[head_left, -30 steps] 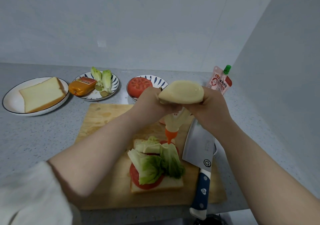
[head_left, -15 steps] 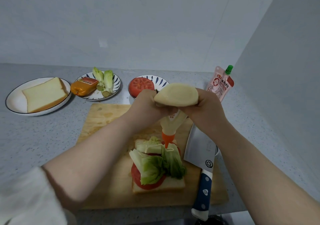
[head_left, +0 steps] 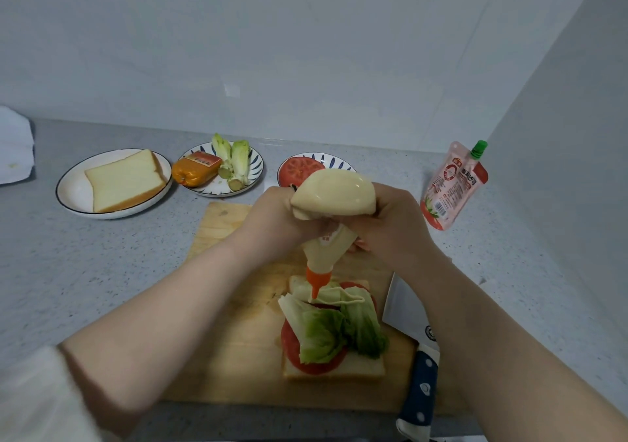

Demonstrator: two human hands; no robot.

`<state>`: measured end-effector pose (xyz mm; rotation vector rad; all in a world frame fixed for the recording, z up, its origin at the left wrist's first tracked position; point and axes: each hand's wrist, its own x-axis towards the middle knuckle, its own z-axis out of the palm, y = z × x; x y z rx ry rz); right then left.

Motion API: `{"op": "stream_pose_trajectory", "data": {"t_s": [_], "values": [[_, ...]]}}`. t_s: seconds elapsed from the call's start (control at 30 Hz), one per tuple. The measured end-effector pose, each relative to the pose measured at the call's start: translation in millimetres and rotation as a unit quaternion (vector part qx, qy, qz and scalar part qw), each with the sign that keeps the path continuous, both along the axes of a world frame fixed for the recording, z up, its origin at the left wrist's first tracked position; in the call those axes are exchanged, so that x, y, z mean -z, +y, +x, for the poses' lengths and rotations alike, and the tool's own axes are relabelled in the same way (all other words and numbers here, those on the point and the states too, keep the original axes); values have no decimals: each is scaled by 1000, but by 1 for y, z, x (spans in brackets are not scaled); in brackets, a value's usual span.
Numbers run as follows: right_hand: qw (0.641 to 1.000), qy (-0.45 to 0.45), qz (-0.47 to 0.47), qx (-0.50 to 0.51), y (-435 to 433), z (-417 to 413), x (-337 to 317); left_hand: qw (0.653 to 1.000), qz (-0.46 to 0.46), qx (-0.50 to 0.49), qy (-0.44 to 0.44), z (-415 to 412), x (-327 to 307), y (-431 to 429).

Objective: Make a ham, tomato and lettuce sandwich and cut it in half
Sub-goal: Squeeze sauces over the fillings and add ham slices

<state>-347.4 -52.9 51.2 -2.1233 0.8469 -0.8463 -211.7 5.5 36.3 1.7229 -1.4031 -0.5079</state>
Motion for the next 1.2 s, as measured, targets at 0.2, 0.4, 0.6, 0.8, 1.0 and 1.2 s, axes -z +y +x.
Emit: {"op": "stream_pose_trajectory", "data": {"t_s": [0.2,0.4,0.6,0.8,1.0,1.2], "values": [[999,-31,25,12,-4,1,-12,990,77,23,118,0,14,3],[996,-16,85,4,-4,1,-12,978,83,73,176,-1,14,4],[973,-167,156,-27,-3,4,-19,971,56,104,210,-9,13,2],[974,-179,136,0,-2,7,-23,968,46,128,211,-12,13,4],[974,-191,118,35,-2,12,-21,966,43,142,213,-12,16,4],[972,-197,113,61,-1,19,-18,966,21,133,223,-12,18,4]]}}
